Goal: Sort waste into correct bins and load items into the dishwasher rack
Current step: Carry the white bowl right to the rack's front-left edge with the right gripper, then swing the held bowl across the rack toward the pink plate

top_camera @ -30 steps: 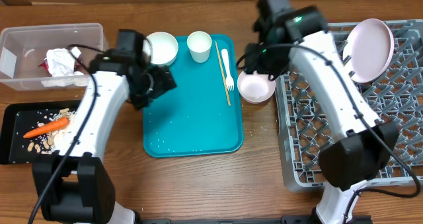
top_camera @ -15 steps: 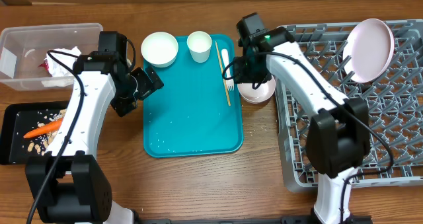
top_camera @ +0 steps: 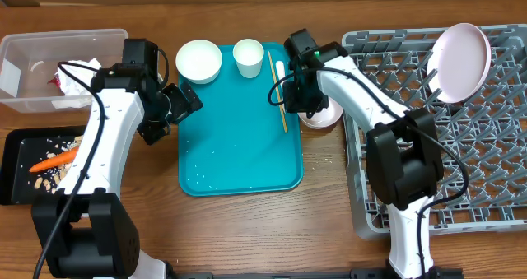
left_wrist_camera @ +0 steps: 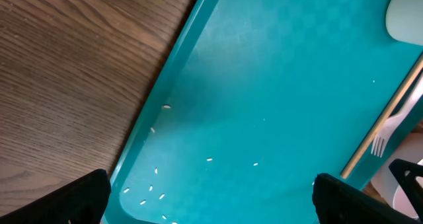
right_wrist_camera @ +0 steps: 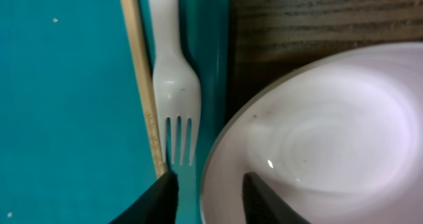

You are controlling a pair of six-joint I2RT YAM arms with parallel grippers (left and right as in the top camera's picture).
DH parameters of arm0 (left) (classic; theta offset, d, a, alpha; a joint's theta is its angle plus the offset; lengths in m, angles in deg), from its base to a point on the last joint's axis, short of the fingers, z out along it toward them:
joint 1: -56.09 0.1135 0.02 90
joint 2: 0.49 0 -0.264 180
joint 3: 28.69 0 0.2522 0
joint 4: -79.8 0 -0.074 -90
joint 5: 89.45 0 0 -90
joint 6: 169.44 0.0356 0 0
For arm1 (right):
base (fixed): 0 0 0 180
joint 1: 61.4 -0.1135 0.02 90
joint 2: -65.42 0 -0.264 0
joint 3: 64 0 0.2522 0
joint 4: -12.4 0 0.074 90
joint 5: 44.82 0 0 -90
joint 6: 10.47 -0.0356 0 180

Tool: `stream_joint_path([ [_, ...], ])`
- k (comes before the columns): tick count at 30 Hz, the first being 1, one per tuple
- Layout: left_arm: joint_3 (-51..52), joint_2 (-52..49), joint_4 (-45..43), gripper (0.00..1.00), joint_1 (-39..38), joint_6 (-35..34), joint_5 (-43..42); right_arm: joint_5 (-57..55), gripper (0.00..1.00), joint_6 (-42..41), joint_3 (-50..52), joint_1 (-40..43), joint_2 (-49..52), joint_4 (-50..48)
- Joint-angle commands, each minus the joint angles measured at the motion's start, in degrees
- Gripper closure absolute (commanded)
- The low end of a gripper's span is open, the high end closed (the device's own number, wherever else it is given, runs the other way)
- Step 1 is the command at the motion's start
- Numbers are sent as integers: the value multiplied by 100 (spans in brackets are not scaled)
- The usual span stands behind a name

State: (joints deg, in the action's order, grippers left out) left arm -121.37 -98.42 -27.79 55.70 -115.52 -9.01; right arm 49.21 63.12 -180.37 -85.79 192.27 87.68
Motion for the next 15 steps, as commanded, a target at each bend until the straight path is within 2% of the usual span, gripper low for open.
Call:
stream_joint_path([
  [1,-59,81,-26,0,-17,26,101,-57,74,-20,22,-4,63,-20],
  [3,-59,81,-37,0,-17,28,103,-57,88,-68,22,-4,63,-9],
  [7,-59,81,-39,0,-17,28,103,-55,90,-122,22,2,63,4],
  [9,-59,81,-39,0,-17,28,103,-52,96,-122,22,2,63,9],
  [15,-59,81,-42,0,-17,26,103,-50,96,-120,-293,13,50,424],
])
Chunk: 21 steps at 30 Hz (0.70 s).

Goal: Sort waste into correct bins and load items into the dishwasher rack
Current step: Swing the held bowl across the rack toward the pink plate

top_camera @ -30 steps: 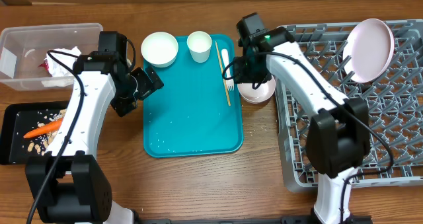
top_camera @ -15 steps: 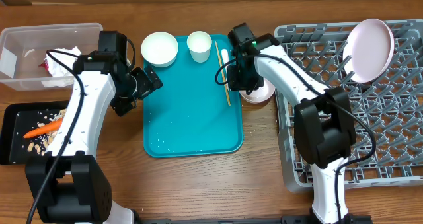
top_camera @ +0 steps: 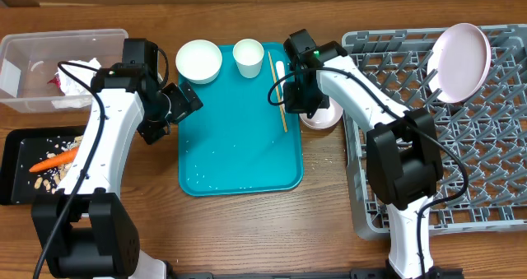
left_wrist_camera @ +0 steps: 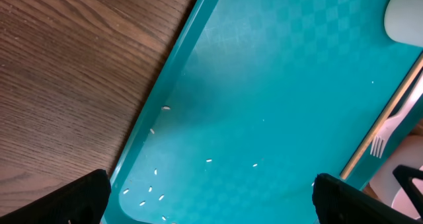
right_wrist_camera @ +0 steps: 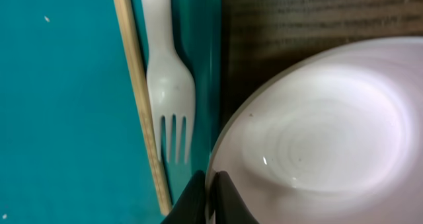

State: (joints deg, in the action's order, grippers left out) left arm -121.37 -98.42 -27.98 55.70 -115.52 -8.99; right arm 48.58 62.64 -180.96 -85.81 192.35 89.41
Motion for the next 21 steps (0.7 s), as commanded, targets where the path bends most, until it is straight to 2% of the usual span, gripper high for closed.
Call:
stream_joint_path([
  [1,-59,81,-22,0,-17,28,101,13,96,-72,-332,22,35,341],
  [14,-57,81,-17,0,-17,28,101,350,96,-70,-2500,546,-623,2107],
  [21,-39,81,-13,0,-17,28,98,1753,96,348,-2739,1648,-1403,2459],
])
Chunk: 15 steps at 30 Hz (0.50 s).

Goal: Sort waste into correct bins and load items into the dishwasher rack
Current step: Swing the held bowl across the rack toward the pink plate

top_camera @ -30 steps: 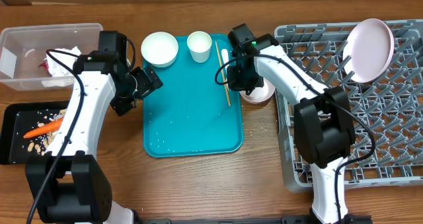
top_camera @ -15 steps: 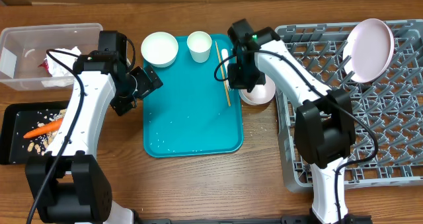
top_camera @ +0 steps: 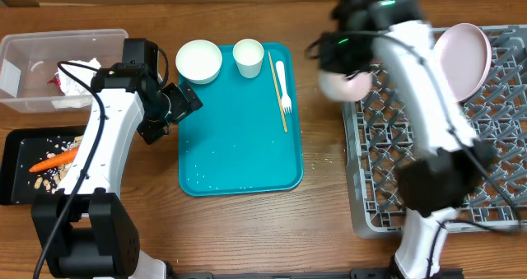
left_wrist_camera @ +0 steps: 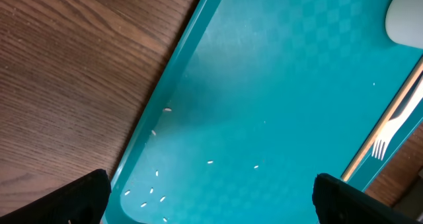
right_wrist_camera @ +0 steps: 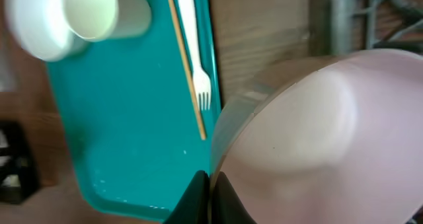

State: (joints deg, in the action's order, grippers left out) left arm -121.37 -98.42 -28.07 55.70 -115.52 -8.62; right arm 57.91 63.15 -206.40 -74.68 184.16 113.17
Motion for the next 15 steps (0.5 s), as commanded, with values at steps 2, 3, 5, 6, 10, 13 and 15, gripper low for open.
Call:
stream_joint_path([
  [2,-13,81,-9,0,-17,28,61,1384,96,544,-195,1016,-776,256],
  [3,2,81,-9,0,-17,28,61,1606,96,675,-195,1231,-835,345],
  [5,11,79,0,0,-17,28,61,2118,96,986,-195,1762,-914,588],
  [6,11,74,0,0,-17,28,59,2350,96,1150,-195,1998,-925,702],
  [10,11,74,-9,0,-17,26,59,3263,96,1823,7,2973,-964,1005],
  [13,11,74,13,0,-17,26,57,3934,96,2175,433,3644,-966,1005],
  [15,11,74,33,0,-17,28,57,4306,96,2417,763,3936,-966,1008],
])
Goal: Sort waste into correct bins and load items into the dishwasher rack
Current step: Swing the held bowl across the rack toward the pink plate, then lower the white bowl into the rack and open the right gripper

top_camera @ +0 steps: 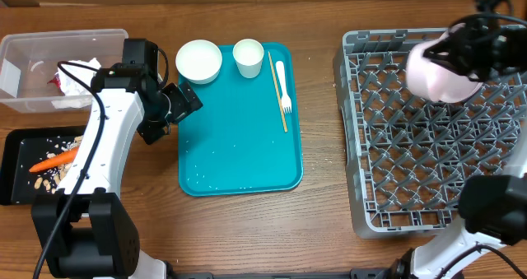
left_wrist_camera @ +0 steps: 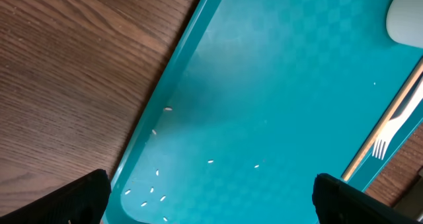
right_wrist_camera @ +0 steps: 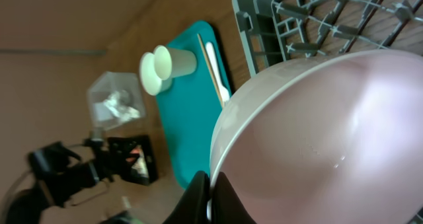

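My right gripper (right_wrist_camera: pixel 210 196) is shut on the rim of a pink bowl (top_camera: pixel 438 72), held tilted above the back right of the grey dishwasher rack (top_camera: pixel 428 164). In the right wrist view the bowl (right_wrist_camera: pixel 317 131) fills most of the frame. My left gripper (left_wrist_camera: pixel 210 204) stands open over the left part of the teal tray (top_camera: pixel 239 155), with nothing between its fingers. On the tray lie a white bowl (top_camera: pixel 199 61), a white cup (top_camera: pixel 248 57), a wooden chopstick (top_camera: pixel 277 94), a white plastic fork (top_camera: pixel 282 86) and scattered rice grains (left_wrist_camera: pixel 149 191).
A clear bin (top_camera: pixel 25 44) with crumpled waste stands at the back left. In front of it, a black tray (top_camera: pixel 16 188) holds a carrot and food scraps. The rack takes up the right side of the table.
My right gripper has carried the pink bowl from the rack's back left edge to above its back right part. The left arm has not moved.
My right gripper stood open around the rim of the pink bowl, on the table between tray and rack. Then it was shut on the rim. Then the bowl was off the table at the rack's left edge, and now it hangs over the rack's back right.
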You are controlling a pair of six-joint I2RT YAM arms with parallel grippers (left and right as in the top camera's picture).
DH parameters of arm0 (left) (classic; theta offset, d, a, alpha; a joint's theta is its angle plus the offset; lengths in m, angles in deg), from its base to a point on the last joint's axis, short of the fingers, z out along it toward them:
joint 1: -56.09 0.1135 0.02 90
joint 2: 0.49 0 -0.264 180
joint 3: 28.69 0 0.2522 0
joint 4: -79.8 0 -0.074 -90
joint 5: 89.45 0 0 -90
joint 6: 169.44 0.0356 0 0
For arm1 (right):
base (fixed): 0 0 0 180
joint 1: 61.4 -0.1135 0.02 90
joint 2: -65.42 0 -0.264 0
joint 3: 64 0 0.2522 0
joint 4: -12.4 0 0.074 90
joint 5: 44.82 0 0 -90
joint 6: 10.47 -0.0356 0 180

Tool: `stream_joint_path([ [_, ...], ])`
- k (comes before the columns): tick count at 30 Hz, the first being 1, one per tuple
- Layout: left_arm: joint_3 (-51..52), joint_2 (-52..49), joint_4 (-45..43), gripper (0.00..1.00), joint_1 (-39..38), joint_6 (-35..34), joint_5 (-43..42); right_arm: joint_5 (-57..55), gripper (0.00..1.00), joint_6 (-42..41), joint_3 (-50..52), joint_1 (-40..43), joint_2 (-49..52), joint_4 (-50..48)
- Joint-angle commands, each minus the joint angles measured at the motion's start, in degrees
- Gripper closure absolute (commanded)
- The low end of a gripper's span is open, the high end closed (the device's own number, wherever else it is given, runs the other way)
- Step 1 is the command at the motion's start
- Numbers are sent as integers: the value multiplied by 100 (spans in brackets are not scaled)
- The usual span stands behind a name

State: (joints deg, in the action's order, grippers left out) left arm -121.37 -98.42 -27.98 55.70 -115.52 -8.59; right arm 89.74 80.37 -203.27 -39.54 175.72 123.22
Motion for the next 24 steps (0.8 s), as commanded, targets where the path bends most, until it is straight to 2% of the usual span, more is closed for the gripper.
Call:
stream_joint_path([
  [1,11,74,35,0,-17,31,57,1320,96,833,669,586,-122,2],
  [7,11,74,46,0,-17,28,57,2002,96,1740,2177,1342,-129,2],
  [12,11,74,-7,0,-17,26,59,2181,96,2376,2988,1661,-129,2],
  [24,11,74,-20,0,-17,26,57,2061,96,2625,3161,1792,-118,-50],
])
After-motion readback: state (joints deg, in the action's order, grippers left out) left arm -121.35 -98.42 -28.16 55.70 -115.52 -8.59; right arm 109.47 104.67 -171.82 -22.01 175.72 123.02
